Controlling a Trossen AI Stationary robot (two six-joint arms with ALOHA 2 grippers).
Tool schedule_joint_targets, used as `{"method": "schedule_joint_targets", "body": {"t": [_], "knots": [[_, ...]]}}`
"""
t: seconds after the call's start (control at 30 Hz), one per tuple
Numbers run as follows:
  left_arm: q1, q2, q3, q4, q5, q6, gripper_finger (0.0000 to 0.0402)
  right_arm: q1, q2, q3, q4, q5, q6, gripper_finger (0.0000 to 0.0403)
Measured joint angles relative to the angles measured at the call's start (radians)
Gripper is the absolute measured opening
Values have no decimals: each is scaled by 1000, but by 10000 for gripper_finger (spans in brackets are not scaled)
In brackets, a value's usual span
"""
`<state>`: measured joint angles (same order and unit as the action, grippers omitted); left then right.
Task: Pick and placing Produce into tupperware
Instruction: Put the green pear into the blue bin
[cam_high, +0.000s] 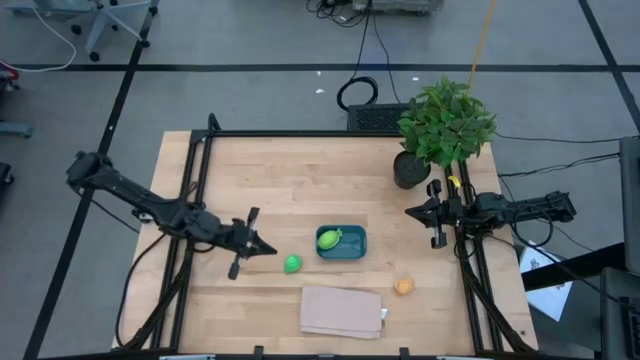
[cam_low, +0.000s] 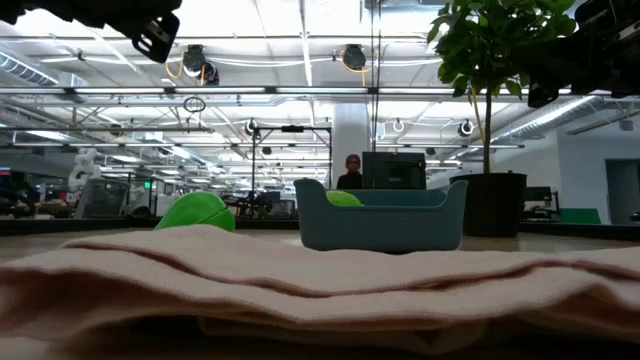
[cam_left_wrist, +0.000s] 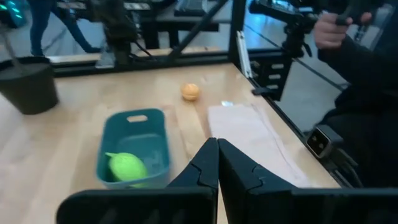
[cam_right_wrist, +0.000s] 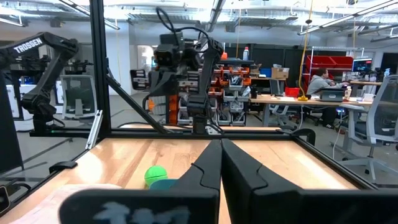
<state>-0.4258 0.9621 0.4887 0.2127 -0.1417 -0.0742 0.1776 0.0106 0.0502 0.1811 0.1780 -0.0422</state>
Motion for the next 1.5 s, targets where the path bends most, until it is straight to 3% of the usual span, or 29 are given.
{"method": "schedule_joint_targets", "body": {"t": [0.23, 0.37, 0.6, 0.83, 1.13, 1.5], "knots": [[-74, 74, 41, -18, -2, -113, 3, 0, 0, 0, -6, 0, 4, 0], [-101, 101, 81, -143, -30, -116, 3, 0, 0, 0, -12, 0, 4, 0], [-63, 142, 152, -319, -64, -238, 3, 0, 1, 0, -17, 0, 4, 0], [-4, 193, 160, -332, -12, -323, 18, 0, 1, 0, -39, 0, 4, 0], [54, 232, 160, -321, 70, -365, 121, 0, 1, 0, -37, 0, 5, 0], [77, 232, 160, -339, 121, -143, 289, 0, 1, 0, -37, 0, 5, 0]]}}
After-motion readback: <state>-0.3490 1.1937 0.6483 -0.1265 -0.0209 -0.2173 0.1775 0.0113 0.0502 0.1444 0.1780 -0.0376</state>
